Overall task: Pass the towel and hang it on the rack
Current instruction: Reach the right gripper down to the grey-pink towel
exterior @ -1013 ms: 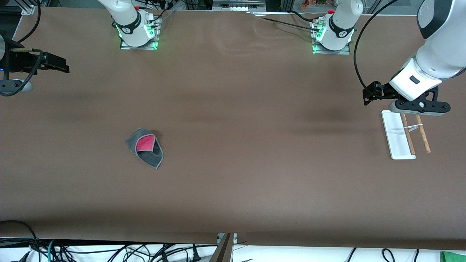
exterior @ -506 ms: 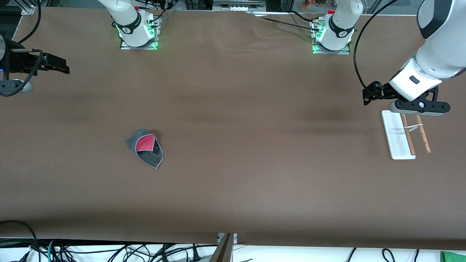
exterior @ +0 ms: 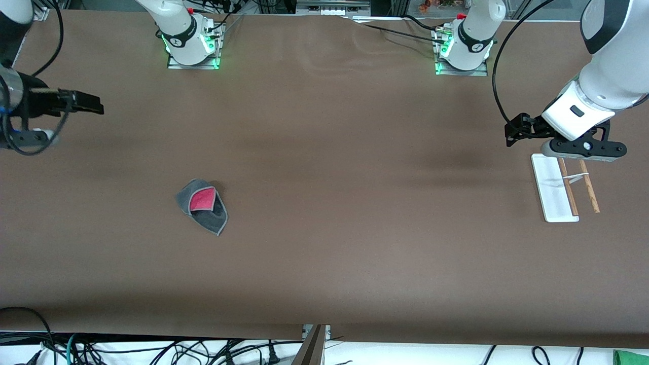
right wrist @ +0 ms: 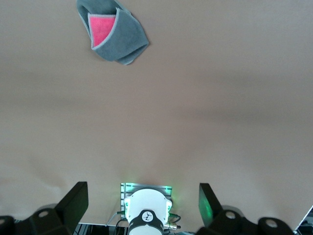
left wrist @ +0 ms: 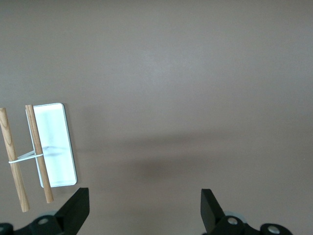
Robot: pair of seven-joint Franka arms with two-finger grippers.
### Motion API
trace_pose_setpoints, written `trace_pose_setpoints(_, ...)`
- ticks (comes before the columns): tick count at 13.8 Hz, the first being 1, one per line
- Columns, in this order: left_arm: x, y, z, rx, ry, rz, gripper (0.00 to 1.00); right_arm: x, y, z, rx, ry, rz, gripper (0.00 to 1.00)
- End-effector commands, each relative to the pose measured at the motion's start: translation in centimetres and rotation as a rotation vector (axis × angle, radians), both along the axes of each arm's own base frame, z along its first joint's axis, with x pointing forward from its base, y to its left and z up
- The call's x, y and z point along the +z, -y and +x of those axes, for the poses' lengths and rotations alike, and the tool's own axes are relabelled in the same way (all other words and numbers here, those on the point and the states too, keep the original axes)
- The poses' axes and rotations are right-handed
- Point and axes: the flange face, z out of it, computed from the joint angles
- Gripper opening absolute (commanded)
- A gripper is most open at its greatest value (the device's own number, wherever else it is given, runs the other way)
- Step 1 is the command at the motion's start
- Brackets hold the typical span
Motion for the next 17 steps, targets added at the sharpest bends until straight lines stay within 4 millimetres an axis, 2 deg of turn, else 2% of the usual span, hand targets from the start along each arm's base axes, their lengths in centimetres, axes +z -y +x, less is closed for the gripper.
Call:
trace_pose_setpoints(1, 0.5, -0.1, -0.4, 0.003, 0.0, 0.018, 1.0, -3.6, -0.6, 1.8, 0.016, -0.03, -0.014, 1.0)
trace_pose_setpoints(3, 0.5, 0.0, -0.4, 0.002, 0.002, 0.017, 1.0, -6.9, -0.7, 3.1, 0.016, -0.053, -0.013, 1.0)
trace_pose_setpoints(7, 0.6, 0.0, -0.4, 0.002, 0.003, 0.017, 1.0, -15.2, -2.3, 5.9, 0.03, -0.056, -0.007, 1.0)
trace_pose_setpoints(10, 0.6, 0.0, -0.4, 0.002, 0.003, 0.017, 1.0, -21.5, -3.6, 6.9, 0.043, -0.024, 0.005, 1.0)
trace_pose_setpoints(13, 0.5, 0.0, -0.3, 0.002, 0.003, 0.017, 1.0, -25.9, -6.1, 7.8, 0.078, 0.024, 0.015, 1.0)
trace_pose_setpoints(16, 0.6, 0.0, -0.3, 0.001, 0.005, 0.018, 1.0, -30.0, -7.3, 8.6, 0.09, 0.05, 0.023, 1.0)
trace_pose_setpoints(17, 0.6, 0.0, -0.3, 0.001, 0.005, 0.018, 1.0, -30.8, -7.4, 8.7, 0.093, 0.059, 0.025, 1.0)
